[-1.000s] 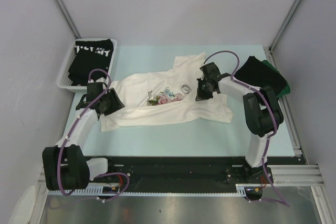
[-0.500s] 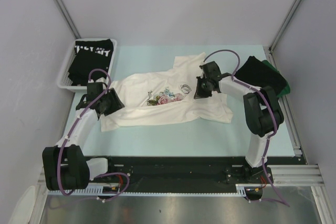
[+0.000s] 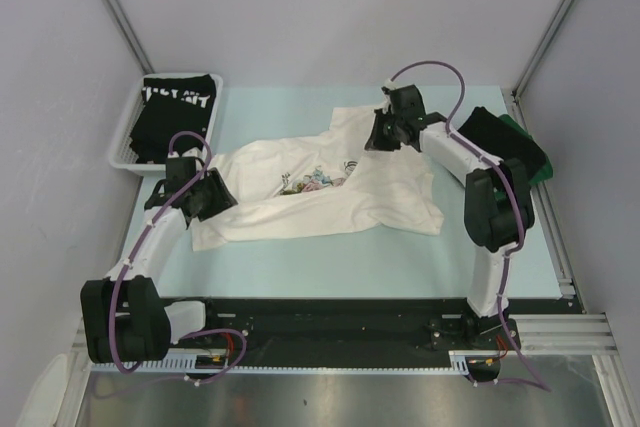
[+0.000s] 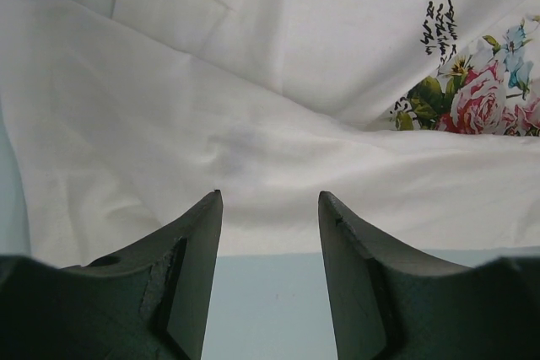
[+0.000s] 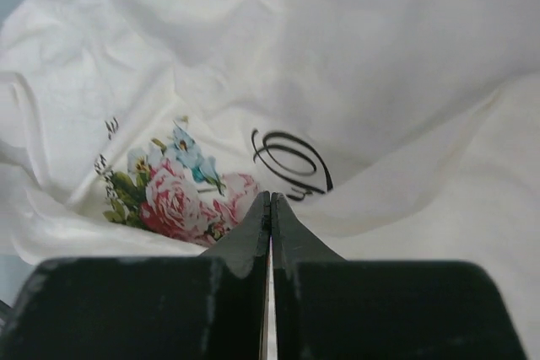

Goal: Fold and stack the t-shirts

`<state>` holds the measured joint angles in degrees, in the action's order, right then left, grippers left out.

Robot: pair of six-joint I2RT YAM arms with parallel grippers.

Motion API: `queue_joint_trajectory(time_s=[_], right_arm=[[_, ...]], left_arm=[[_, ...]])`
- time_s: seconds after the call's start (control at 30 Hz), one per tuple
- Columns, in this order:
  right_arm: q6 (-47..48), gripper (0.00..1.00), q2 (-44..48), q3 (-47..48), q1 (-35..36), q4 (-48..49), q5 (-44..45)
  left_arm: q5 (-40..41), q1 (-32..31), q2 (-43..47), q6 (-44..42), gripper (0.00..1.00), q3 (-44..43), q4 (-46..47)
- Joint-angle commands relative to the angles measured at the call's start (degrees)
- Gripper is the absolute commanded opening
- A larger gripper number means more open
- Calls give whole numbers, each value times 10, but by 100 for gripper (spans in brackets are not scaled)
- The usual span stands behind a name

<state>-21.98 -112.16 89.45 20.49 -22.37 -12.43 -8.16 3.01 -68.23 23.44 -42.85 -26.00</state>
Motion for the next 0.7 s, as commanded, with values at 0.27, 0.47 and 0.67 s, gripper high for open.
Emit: queue_joint_trajectory(time_s=[0.27, 0.47, 0.67], right_arm=[[16, 0, -125, 136, 3, 0, -30], [21, 4, -103, 128, 4, -23, -13], [37, 24, -38, 78, -15, -42, 14]], left_arm=[[0, 2, 25, -8, 54, 6, -3], [0, 2, 22, -8, 55, 5, -4], [-5, 2, 14, -2, 55, 10, 9]])
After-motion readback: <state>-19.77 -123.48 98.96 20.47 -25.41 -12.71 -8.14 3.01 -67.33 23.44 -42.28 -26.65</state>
